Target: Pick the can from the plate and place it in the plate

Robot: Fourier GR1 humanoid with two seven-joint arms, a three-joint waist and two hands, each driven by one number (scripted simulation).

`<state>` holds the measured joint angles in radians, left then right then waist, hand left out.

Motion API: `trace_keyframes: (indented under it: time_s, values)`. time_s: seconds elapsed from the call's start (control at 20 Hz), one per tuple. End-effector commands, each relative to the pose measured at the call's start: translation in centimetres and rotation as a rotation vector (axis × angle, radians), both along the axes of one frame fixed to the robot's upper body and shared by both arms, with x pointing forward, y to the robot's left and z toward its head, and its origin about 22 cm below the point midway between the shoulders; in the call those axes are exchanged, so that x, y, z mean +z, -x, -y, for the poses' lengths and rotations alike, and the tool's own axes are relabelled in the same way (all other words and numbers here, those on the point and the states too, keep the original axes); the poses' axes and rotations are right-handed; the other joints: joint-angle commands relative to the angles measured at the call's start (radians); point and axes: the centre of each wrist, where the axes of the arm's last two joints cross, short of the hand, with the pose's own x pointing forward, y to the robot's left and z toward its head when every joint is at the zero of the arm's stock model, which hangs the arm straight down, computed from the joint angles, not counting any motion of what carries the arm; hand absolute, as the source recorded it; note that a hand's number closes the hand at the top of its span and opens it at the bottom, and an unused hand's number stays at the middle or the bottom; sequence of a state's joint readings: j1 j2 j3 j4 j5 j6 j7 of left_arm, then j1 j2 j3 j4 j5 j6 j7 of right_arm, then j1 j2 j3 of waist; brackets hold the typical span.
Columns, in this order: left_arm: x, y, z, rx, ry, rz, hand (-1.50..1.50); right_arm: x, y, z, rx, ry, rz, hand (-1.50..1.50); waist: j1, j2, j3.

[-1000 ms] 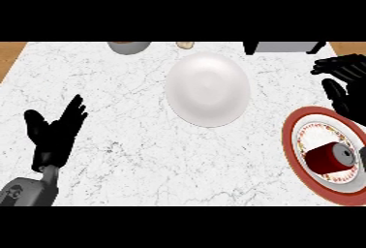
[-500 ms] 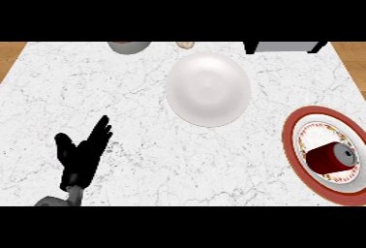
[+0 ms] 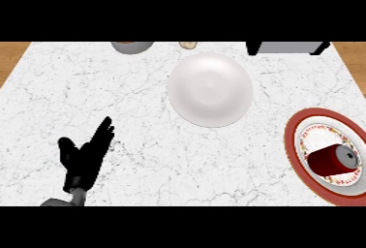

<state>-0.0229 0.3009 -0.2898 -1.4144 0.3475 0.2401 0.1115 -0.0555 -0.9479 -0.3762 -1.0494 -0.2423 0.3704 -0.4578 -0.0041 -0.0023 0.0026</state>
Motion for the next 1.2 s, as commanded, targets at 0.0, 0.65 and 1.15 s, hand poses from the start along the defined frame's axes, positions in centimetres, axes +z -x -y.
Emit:
trace_keyframes:
  time_s: [0.0,0.65,1.15]
  values:
    - [-1.6,1.1,-1.2,-0.004,-0.003,-0.064,0.00,2.2,0.7,0.2,0.110,0.175,-0.197,-1.50,-0.003,0.003,-0.004]
    - [0.2,1.0,1.1,0.002,-0.004,-0.060,0.00,-0.2,-1.5,-10.3,0.114,0.349,-0.364,-1.50,0.002,0.000,-0.003]
    - [0.0,0.5,0.1,0.002,0.002,-0.056,0.00,-4.2,-0.5,-14.3,0.151,0.372,-0.482,-1.50,0.002,0.001,-0.003]
